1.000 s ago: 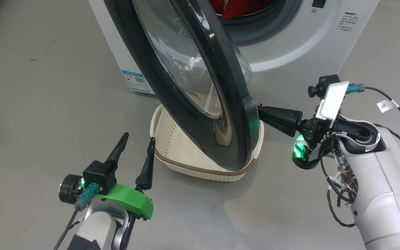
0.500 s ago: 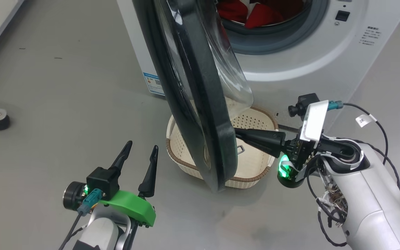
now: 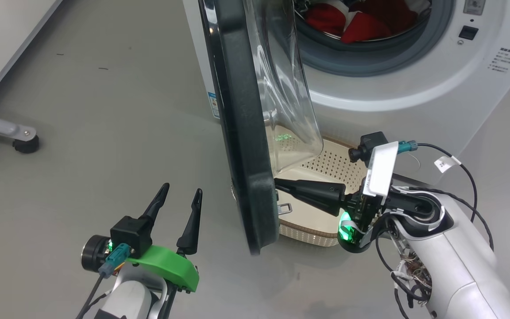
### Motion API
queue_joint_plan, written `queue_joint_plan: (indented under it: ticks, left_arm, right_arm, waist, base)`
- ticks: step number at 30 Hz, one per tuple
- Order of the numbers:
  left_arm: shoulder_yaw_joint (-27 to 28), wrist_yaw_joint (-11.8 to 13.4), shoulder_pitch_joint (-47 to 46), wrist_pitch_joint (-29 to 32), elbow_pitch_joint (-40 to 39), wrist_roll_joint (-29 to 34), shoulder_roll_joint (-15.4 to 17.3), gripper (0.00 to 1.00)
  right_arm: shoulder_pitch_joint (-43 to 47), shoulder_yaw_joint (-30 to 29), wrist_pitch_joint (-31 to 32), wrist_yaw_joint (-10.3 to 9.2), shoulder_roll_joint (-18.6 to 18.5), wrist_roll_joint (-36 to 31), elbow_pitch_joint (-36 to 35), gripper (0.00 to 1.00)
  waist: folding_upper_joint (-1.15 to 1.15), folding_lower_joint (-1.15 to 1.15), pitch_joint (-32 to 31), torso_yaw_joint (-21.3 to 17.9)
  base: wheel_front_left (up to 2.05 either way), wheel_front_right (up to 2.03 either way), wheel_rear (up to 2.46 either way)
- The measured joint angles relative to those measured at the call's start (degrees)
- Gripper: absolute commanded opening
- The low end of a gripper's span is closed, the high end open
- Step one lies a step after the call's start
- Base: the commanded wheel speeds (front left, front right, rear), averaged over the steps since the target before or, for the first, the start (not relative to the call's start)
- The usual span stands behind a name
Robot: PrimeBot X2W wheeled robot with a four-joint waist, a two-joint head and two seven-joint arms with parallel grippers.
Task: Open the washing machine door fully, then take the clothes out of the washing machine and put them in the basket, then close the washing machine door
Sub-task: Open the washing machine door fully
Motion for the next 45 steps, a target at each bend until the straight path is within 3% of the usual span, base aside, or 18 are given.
queue_joint_plan:
  ticks: [14, 23, 24, 25, 31, 37, 45]
  left_arm:
    - [1.0, 0.5, 0.7, 0.0, -1.1, -0.4, 0.0, 1.00]
    - [1.7, 0.8, 0.9, 0.0, -1.3, -0.5, 0.0, 1.00]
    - [1.9, 1.1, 0.9, 0.0, -1.3, -0.5, 0.0, 1.00]
    - [2.1, 1.1, 1.0, 0.0, -1.3, -0.5, 0.0, 1.00]
    - [2.4, 1.4, 1.6, 0.0, -1.4, -0.8, 0.0, 1.00]
    - [2.6, 1.7, 1.7, 0.0, -1.4, -0.8, 0.0, 1.00]
    - [2.7, 1.9, 1.7, 0.0, -1.4, -0.8, 0.0, 1.00]
  right_arm:
    - [1.2, 3.0, -5.2, 0.00, 0.2, 2.2, -2.1, 0.00]
    - [4.0, -3.8, -12.6, 0.00, 0.3, 3.6, -5.2, 0.02]
    - [4.6, -5.0, -13.9, 0.00, 0.3, 3.6, -5.6, 0.44]
    - [5.1, -5.8, -15.0, 0.00, 0.3, 3.6, -5.9, 1.00]
    - [9.5, -10.0, -20.7, 0.00, 0.4, 1.4, -7.1, 1.00]
    - [13.9, -12.7, -27.3, 0.00, -0.1, -5.0, -7.9, 1.00]
    - [17.2, -15.4, -40.6, 0.00, -4.6, -21.9, -12.4, 1.00]
  waist:
    - [0.00, 0.00, 0.0, 0.8]
    - [0.00, 0.00, -0.2, 0.0]
    - [0.00, 0.00, -0.2, -0.1]
    - [0.00, 0.00, -0.2, -0.2]
    - [0.00, 0.00, -0.1, -1.2]
    - [0.00, 0.00, -0.3, -1.8]
    - [0.00, 0.00, -0.5, -2.4]
  base:
    - [0.00, 0.00, 0.00]
    - [0.00, 0.00, 0.00]
    - [0.00, 0.00, 0.00]
    - [0.00, 0.00, 0.00]
    - [0.00, 0.00, 0.00]
    - [0.00, 0.00, 0.00]
    - [0.00, 0.00, 0.00]
